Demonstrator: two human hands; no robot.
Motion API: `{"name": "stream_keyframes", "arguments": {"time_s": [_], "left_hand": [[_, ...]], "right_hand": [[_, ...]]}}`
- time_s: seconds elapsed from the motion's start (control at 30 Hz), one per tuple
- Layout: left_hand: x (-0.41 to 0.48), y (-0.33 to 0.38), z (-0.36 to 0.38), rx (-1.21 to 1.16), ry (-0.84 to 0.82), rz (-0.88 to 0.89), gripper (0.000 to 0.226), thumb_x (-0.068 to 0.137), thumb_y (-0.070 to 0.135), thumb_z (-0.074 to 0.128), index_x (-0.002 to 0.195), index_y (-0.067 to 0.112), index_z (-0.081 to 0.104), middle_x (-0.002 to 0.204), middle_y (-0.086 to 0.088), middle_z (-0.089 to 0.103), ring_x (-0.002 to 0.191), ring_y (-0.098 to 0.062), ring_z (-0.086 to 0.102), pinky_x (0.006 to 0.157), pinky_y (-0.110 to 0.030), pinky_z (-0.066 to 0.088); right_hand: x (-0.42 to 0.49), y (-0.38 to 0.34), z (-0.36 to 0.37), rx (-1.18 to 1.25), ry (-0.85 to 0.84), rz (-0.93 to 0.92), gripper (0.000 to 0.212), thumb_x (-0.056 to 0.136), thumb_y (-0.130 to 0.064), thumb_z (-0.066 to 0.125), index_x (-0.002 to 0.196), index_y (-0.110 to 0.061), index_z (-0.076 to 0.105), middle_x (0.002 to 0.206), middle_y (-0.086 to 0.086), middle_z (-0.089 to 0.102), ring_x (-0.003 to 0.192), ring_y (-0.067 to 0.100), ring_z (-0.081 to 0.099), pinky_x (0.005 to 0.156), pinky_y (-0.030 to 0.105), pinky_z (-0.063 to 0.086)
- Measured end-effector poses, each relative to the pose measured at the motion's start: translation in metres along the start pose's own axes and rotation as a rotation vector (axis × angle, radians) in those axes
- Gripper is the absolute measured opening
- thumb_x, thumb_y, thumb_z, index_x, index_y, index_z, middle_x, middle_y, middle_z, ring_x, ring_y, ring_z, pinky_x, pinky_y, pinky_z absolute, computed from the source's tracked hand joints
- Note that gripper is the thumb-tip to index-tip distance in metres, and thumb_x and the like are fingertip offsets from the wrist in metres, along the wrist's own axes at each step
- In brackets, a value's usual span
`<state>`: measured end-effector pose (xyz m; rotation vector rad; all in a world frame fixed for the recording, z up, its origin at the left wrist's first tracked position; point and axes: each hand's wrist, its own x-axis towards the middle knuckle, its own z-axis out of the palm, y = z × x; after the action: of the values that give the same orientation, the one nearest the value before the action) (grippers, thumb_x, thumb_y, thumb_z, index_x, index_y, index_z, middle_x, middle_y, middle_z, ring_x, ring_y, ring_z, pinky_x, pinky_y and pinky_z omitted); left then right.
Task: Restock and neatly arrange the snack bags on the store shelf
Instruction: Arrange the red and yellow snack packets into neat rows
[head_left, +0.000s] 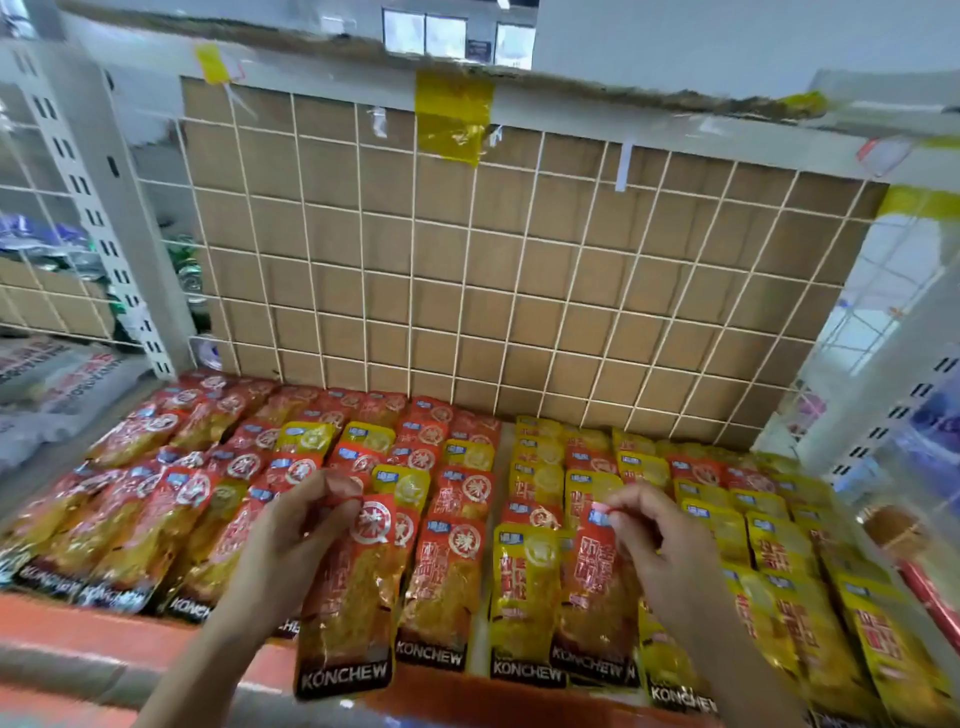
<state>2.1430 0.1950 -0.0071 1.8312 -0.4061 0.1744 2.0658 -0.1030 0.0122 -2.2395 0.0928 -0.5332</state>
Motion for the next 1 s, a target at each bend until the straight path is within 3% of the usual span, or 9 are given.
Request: {"name": "stream_keyframes", "arguments": {"time_s": [0.1,0.2,0.43,0.5,0.63,0.83,1.0], "left_hand": [[-0.019,0.003,-0.019,0.038,0.066,-0.012,0.006,0.075,0.029,0.058,0.080,0.027,0.060,0.076,0.010,0.064,0.067,0.001,0.054,0.064,-0.014,0.040],[-0.039,0.009,-0.036,0.074,0.102,-0.014,0.006,0.075,0.024,0.056,0.080,0.026,0.059,0.071,0.012,0.061,0.063,0.003,0.051,0.059,-0.013,0.038],[-0.091,0.014,-0.065,0.044,0.167,-0.094,0.005,0.079,0.012,0.059,0.074,0.011,0.059,0.066,0.003,0.060,0.061,-0.003,0.050,0.056,-0.012,0.039],[-0.102,0.014,-0.074,0.069,0.178,-0.122,0.002,0.078,0.014,0.059,0.077,0.015,0.060,0.068,0.001,0.062,0.060,-0.001,0.051,0.056,-0.013,0.040],[-0.110,0.015,-0.091,0.130,0.175,-0.132,0.022,0.074,0.020,0.053,0.079,0.038,0.063,0.071,0.011,0.067,0.061,0.003,0.057,0.057,-0.010,0.042],[-0.100,0.003,-0.118,0.233,0.154,-0.078,0.016,0.077,0.023,0.051,0.080,0.037,0.057,0.076,0.017,0.065,0.065,0.003,0.056,0.059,-0.010,0.041],[-0.071,-0.023,-0.154,0.218,0.065,-0.019,0.010,0.081,0.019,0.048,0.081,0.027,0.054,0.076,0.010,0.059,0.065,0.002,0.050,0.062,-0.012,0.038]], "right_hand": [[-0.004,-0.011,0.011,0.066,-0.039,-0.032,0.028,0.087,-0.002,0.058,0.080,-0.029,0.060,0.073,-0.003,0.063,0.067,0.011,0.056,0.059,0.021,0.043],[-0.011,-0.020,0.020,0.111,-0.119,-0.046,0.025,0.089,-0.003,0.055,0.081,-0.026,0.060,0.067,-0.004,0.057,0.055,0.010,0.050,0.049,0.017,0.036],[-0.040,-0.035,0.041,0.166,-0.183,-0.053,0.030,0.087,-0.002,0.058,0.079,-0.031,0.058,0.070,-0.013,0.060,0.059,0.006,0.054,0.052,0.013,0.038],[-0.046,-0.038,0.047,0.158,-0.200,-0.070,0.031,0.087,-0.002,0.059,0.077,-0.031,0.057,0.068,-0.011,0.059,0.056,0.007,0.053,0.050,0.014,0.036],[-0.053,-0.051,0.057,0.175,-0.203,-0.072,0.031,0.086,-0.002,0.059,0.077,-0.032,0.057,0.066,-0.003,0.060,0.065,0.010,0.057,0.055,0.017,0.041],[-0.051,-0.063,0.078,0.135,-0.199,-0.073,0.027,0.087,-0.005,0.059,0.082,-0.031,0.059,0.075,-0.018,0.063,0.071,0.004,0.059,0.059,0.014,0.043],[-0.034,-0.076,0.108,0.124,-0.152,-0.046,0.025,0.087,-0.001,0.058,0.082,-0.025,0.061,0.061,-0.004,0.060,0.062,0.005,0.057,0.053,0.013,0.042]]}}
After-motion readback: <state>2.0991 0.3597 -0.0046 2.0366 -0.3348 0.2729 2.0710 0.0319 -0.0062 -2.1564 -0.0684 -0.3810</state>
